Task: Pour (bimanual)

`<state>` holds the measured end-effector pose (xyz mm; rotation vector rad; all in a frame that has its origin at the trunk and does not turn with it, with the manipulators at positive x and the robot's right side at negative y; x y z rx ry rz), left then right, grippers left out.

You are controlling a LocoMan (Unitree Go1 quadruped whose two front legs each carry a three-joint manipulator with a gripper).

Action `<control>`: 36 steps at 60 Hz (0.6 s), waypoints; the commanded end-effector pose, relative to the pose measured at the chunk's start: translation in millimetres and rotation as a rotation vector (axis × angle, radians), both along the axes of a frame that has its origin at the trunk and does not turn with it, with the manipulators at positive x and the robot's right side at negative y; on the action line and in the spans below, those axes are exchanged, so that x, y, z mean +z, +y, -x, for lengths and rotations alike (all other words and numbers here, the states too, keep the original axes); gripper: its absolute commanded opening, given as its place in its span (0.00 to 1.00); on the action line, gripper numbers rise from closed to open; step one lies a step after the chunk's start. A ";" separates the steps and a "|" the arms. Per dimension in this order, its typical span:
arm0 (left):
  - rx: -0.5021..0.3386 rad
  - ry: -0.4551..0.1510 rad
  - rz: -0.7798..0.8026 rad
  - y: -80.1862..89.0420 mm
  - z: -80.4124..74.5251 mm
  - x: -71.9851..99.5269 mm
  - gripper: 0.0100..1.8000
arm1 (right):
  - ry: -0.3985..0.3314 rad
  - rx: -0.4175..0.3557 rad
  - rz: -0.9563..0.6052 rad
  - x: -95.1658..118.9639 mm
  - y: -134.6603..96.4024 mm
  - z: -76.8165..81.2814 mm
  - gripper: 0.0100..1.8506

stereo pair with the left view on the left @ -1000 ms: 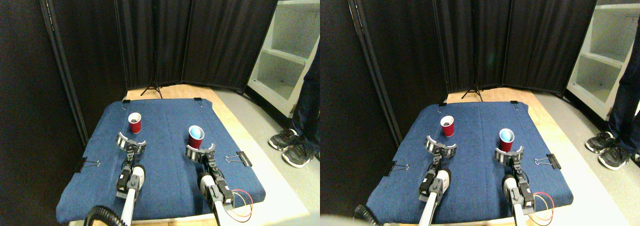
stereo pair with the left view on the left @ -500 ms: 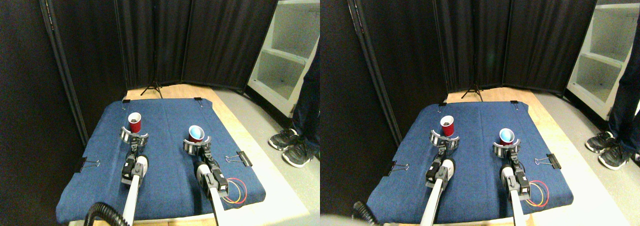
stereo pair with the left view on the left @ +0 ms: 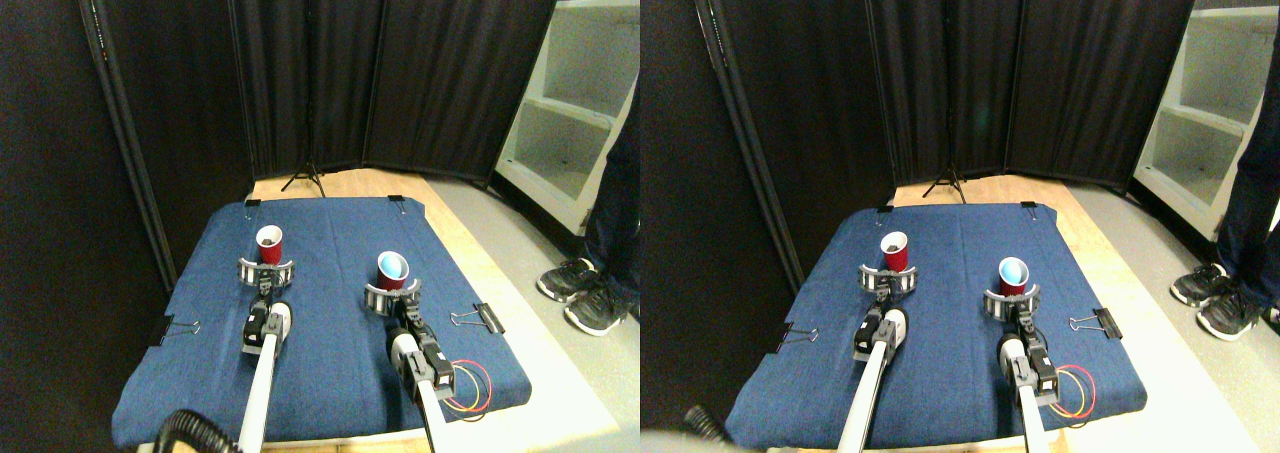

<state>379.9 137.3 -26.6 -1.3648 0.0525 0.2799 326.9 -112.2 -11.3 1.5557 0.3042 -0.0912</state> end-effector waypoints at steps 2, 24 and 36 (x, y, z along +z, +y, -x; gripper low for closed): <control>0.002 -0.033 -0.003 1.0 -5.8 5.3 0.71 | -0.061 -0.009 -0.041 9.9 2.0 0.1 0.60; -0.021 -0.023 0.008 -1.5 -7.1 6.5 0.68 | -0.084 -0.048 -0.193 4.7 -17.0 0.7 0.61; -0.020 -0.014 0.035 -0.9 -9.3 6.8 0.71 | -0.073 -0.052 -0.204 0.6 -20.0 0.9 0.59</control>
